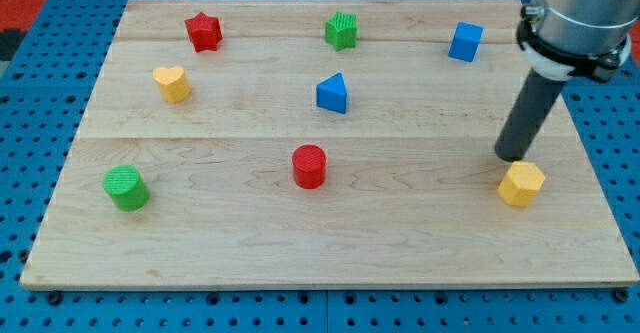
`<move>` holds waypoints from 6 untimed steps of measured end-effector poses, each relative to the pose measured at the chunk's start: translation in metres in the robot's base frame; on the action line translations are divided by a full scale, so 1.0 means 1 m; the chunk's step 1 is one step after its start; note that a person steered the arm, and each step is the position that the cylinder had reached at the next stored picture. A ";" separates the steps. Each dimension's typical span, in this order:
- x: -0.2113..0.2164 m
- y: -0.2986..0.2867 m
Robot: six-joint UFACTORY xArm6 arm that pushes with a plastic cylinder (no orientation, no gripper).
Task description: Move the blue cube towars the centere
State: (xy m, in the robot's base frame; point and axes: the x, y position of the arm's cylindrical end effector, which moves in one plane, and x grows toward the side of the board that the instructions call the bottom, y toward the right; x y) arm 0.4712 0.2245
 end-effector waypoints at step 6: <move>-0.226 0.078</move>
